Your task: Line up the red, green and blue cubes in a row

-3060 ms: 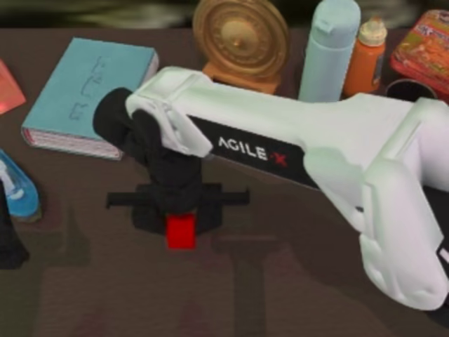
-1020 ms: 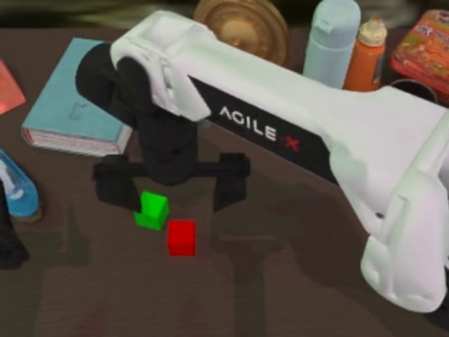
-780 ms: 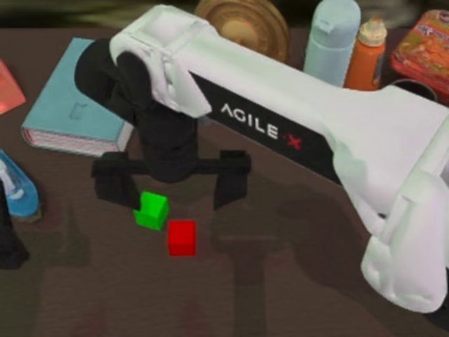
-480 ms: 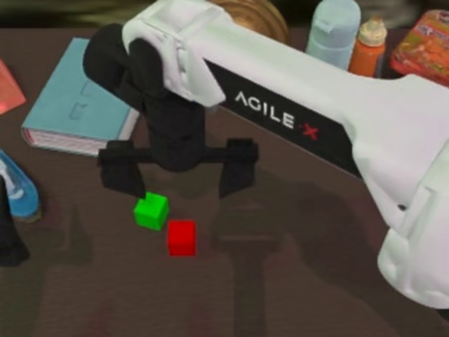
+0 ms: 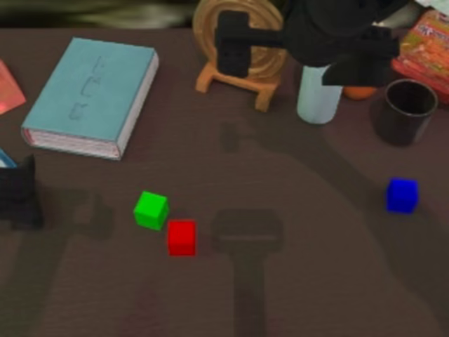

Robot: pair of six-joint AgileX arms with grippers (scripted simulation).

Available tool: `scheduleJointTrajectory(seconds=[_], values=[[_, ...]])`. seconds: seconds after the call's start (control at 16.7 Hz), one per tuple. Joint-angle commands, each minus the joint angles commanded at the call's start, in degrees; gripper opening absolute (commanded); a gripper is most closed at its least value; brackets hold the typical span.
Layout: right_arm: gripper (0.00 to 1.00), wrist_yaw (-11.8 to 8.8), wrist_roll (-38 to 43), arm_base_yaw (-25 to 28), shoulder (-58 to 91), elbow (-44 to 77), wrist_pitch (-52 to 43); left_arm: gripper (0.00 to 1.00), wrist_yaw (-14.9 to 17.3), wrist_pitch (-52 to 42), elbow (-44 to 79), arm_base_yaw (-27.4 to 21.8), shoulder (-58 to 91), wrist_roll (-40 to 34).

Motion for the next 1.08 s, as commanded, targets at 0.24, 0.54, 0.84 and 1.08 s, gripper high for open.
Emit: scheduleJointTrajectory(seconds=[0.24, 0.54, 0.84, 1.08], values=[[1.0, 1.7, -9.6, -9.2, -26.7, -24.6, 12.7, 1.0, -0.1, -11.0, 14.7, -4.4, 21.8, -1.3], [1.0, 1.2, -21.7, -20.8, -59.7, -58.4, 30.0, 1.0, -0.1, -24.7, 32.3, -9.8, 48.0, -2.8], [1.0, -2.3, -30.8, -29.9, -85.0, -86.5, 46.9, 1.0, -0.1, -36.2, 48.1, -14.6, 68.3, -4.3], [1.0, -5.9, -35.0, -35.0, -98.8, -101.8, 58.5, 1.0, 0.0, -42.2, 57.5, -17.3, 80.2, -5.2]])
